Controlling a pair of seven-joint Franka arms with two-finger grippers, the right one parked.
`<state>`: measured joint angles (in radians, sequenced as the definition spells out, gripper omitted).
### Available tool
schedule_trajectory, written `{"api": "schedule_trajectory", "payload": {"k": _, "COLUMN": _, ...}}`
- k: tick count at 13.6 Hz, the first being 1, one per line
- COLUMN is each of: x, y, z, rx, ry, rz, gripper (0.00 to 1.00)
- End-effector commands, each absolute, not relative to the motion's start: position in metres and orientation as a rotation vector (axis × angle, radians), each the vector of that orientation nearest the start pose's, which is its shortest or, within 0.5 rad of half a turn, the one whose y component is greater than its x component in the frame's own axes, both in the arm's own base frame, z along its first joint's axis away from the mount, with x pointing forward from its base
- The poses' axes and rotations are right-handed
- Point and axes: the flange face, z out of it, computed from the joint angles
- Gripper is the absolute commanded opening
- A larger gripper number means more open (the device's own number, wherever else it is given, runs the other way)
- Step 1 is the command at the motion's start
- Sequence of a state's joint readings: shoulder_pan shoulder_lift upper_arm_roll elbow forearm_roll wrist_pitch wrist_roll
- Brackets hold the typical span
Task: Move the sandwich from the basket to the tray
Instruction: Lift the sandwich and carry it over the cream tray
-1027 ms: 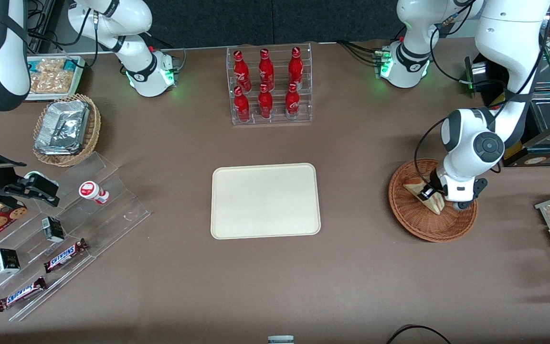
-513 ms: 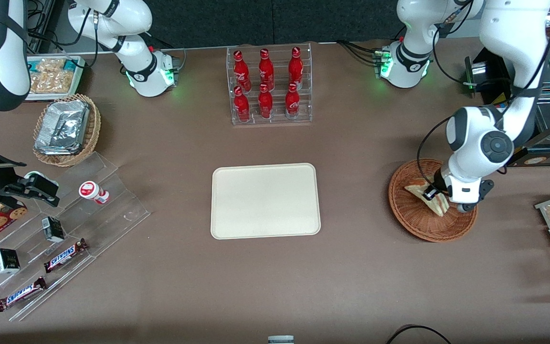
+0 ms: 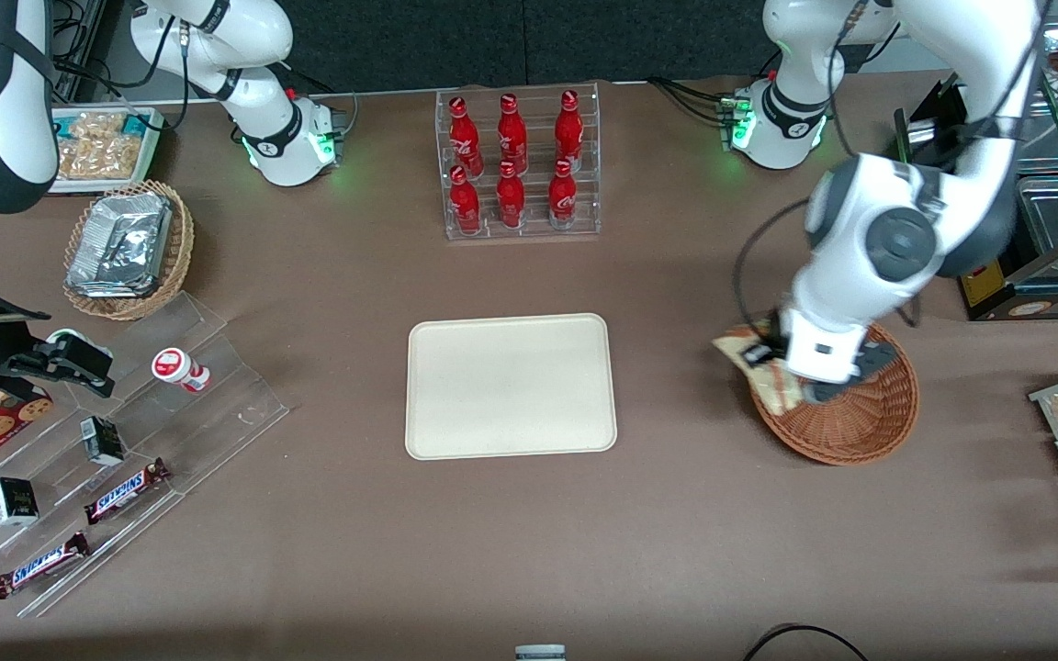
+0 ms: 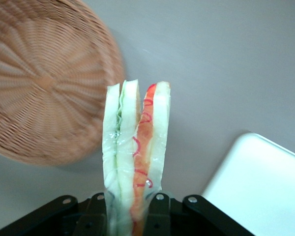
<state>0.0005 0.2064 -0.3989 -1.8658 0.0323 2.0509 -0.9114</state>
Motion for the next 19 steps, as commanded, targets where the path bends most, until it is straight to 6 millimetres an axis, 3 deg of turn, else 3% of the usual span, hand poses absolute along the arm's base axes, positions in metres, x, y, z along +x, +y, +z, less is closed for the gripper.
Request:
{"api": "schedule_trajectory", "payload": {"k": 1, "x": 0.558, "y": -0.288, "z": 0.432, "rx": -3.108, "ry": -0.729, "rz": 0.075, "gripper": 0.05}}
{"api": "schedule_trajectory", "payload": {"k": 5, "x": 0.54, "y": -0.37, "z": 0.436, "rx": -3.151, "ry": -0.61, "rz": 0.067, "gripper": 0.06}}
{"api": "schedule_trajectory", "payload": {"k": 9, "x": 0.542, "y": -0.44, "z": 0.411, "rx": -3.197, "ry": -0.424, "rz": 0.066, "gripper": 0.06}}
{"api": "schedule_trajectory", "payload": {"k": 14, "x": 0.544, "y": -0.498, "z": 0.376, "rx": -3.25, "ry": -0.191, "rz": 0.067, "gripper": 0.1}}
{"api": "schedule_trajectory", "payload": {"k": 19, "x": 0.554, "y": -0.532, "z": 0.305, "rx": -3.232, "ry": -0.038, "rz": 0.005, "gripper": 0.1}}
